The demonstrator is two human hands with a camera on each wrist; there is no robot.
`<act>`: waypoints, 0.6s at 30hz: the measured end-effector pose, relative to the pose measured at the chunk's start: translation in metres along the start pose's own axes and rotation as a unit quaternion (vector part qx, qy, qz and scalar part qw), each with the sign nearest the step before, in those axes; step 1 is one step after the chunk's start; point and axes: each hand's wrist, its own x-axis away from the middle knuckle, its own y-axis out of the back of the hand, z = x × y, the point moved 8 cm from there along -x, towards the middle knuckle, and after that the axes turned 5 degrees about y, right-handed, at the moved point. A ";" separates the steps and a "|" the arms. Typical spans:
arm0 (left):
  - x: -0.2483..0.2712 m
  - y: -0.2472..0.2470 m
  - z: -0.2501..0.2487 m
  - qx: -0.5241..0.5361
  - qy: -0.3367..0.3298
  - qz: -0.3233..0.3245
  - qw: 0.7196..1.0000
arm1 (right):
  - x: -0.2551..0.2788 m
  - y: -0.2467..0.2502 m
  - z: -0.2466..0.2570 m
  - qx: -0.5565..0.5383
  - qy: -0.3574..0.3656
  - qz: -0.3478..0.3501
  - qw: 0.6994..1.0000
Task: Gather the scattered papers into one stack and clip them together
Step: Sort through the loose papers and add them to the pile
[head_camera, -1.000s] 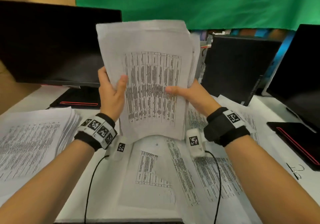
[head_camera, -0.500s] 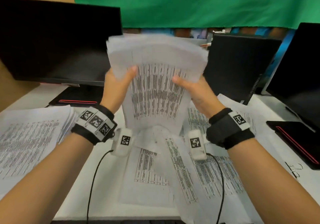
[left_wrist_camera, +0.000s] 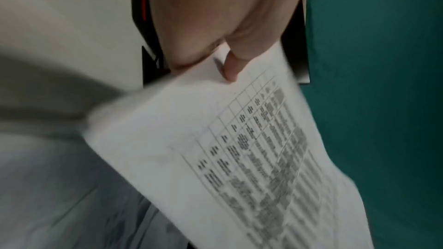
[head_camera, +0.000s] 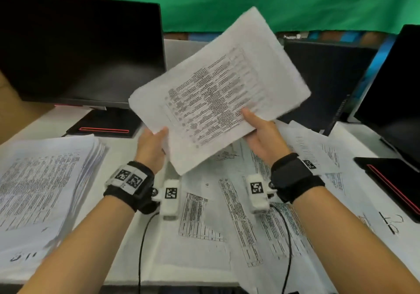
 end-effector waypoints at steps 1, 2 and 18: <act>0.002 0.007 -0.017 -0.001 -0.043 -0.023 0.999 | 0.003 0.010 0.001 0.019 0.000 0.001 1.000; 0.002 0.015 -0.032 -0.005 -0.081 -0.043 0.996 | 0.004 0.021 0.003 0.030 -0.002 -0.007 1.000; 0.002 0.054 -0.027 -0.117 -0.111 -0.065 0.985 | 0.012 0.059 0.007 0.201 0.020 -0.088 0.975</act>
